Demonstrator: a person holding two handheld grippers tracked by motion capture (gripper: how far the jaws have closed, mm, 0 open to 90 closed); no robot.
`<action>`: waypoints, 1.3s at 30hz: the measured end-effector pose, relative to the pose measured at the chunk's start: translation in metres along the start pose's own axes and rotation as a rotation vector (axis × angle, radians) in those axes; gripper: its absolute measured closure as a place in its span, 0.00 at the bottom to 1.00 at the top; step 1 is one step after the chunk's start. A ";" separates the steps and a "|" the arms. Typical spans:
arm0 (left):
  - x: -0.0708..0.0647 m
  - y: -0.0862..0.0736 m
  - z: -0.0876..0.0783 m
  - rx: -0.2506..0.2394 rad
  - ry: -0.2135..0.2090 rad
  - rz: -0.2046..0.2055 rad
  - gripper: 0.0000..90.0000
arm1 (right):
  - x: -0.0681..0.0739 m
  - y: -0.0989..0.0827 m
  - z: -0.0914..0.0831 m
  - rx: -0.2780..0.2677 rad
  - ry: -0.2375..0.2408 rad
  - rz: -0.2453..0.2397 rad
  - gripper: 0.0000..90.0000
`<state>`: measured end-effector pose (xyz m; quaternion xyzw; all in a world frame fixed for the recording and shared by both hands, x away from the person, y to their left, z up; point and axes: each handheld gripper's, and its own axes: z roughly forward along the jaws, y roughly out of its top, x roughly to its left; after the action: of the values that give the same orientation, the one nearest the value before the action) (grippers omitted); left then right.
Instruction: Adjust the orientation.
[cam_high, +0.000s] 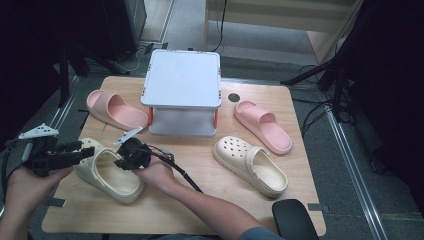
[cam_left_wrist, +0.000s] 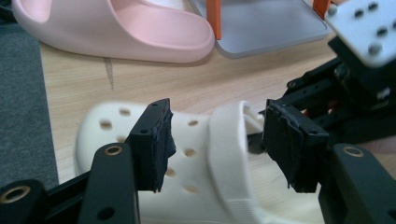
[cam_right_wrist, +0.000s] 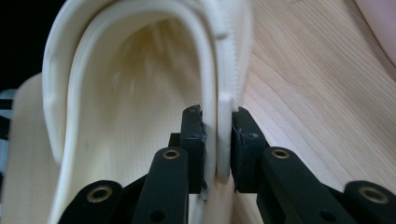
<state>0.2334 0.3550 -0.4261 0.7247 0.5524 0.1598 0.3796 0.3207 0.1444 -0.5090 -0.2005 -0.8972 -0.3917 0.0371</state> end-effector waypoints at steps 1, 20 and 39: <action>-0.001 0.000 0.000 -0.008 0.004 0.003 0.47 | -0.006 0.001 -0.004 0.006 0.019 0.023 0.88; -0.025 0.009 0.009 -0.031 -0.038 0.058 0.51 | -0.034 -0.029 -0.106 -0.044 -0.029 0.015 0.89; -0.061 0.028 0.057 0.001 -0.215 0.172 0.78 | -0.054 -0.095 -0.146 -0.079 -0.183 0.133 0.86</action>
<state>0.2694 0.2748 -0.4322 0.7825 0.4447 0.1130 0.4210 0.3204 -0.0364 -0.4862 -0.2959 -0.8654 -0.4034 -0.0270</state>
